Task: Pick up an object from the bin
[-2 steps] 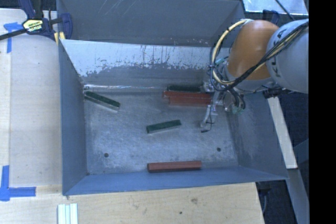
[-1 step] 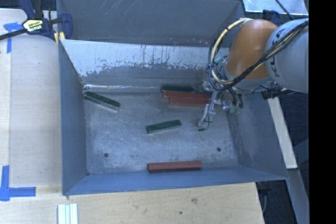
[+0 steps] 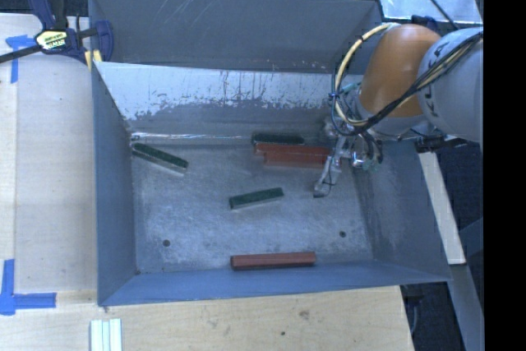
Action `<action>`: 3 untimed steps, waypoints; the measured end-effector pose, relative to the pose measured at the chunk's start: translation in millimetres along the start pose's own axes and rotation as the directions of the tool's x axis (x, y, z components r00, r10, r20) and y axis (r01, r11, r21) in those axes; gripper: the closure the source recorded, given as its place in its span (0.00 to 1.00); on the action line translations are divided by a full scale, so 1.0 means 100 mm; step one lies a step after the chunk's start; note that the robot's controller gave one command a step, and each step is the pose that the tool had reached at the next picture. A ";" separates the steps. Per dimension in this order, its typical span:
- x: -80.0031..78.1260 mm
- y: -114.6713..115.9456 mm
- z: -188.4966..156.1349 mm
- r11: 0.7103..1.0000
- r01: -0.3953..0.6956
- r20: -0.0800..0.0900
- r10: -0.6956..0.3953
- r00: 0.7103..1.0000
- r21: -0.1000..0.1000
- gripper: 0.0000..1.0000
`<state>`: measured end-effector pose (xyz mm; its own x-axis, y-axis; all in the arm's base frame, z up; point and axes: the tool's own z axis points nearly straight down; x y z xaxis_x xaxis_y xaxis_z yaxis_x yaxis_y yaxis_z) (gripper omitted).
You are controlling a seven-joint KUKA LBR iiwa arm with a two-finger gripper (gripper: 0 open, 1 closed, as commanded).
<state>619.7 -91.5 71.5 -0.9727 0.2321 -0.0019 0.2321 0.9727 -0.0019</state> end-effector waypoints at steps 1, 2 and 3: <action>0.00 0.00 0.01 0.999 0.051 -0.003 -0.051 0.999 -0.003 0.00; -0.03 -0.08 0.02 0.998 0.058 -0.003 -0.058 0.998 -0.003 0.00; 0.09 0.17 -0.50 0.993 0.116 -0.005 -0.116 0.993 0.000 0.00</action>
Offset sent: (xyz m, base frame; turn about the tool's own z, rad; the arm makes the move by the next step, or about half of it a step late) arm 0.0013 -0.0136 -0.0015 -0.0602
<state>615.1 -72.6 121.0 -0.9930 0.1179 0.0035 0.1179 0.9930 -0.0020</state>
